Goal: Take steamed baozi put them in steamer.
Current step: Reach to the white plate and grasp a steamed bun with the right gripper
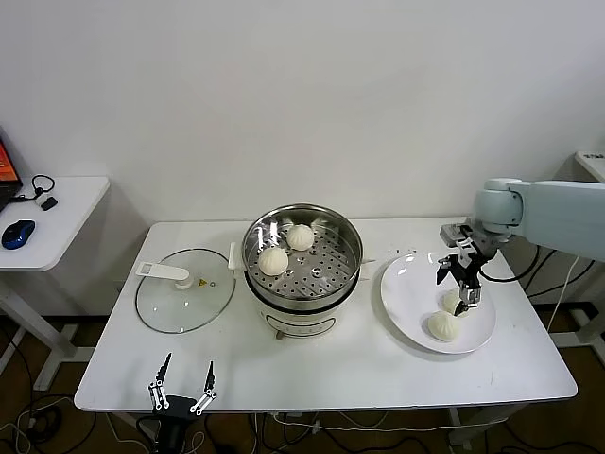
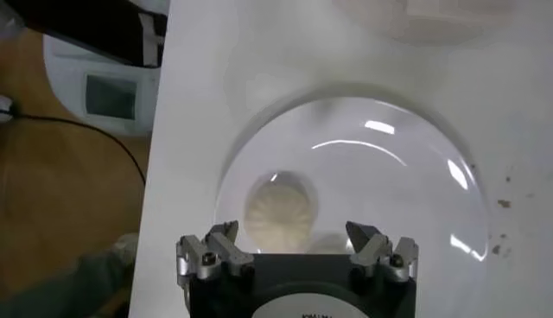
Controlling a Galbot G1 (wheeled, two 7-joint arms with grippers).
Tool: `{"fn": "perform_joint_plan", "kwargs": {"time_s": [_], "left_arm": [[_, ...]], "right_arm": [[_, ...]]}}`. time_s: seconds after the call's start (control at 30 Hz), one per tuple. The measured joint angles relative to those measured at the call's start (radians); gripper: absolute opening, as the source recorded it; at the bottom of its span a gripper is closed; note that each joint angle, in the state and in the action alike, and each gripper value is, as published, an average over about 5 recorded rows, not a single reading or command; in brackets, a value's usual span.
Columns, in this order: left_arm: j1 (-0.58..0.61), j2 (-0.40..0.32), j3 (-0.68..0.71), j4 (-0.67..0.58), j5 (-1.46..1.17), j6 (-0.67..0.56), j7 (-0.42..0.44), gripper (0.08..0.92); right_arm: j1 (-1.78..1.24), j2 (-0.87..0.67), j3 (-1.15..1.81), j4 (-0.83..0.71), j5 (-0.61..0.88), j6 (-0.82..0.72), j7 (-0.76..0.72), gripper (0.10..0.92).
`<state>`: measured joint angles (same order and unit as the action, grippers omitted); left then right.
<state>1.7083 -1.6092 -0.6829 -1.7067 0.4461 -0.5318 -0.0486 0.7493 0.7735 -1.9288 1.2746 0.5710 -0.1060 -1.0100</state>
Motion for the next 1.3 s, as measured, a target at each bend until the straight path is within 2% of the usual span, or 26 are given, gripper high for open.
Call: {"fn": "perform_joint_plan", "kwargs": {"time_s": [0.57, 1.3], "left_arm": [[-0.005, 0.0, -0.006, 0.005, 0.001, 0.0, 0.001, 0.823], [-0.008, 0.0, -0.001, 0.01, 0.01, -0.002, -0.002, 0.823]], "right_arm": [[-0.191, -0.021, 0.124, -0.059, -0.095, -0.013, 0.024, 0.823], [-0.284, -0.031, 0.216, -0.1, -0.132, -0.016, 0.048, 0.823]]}}
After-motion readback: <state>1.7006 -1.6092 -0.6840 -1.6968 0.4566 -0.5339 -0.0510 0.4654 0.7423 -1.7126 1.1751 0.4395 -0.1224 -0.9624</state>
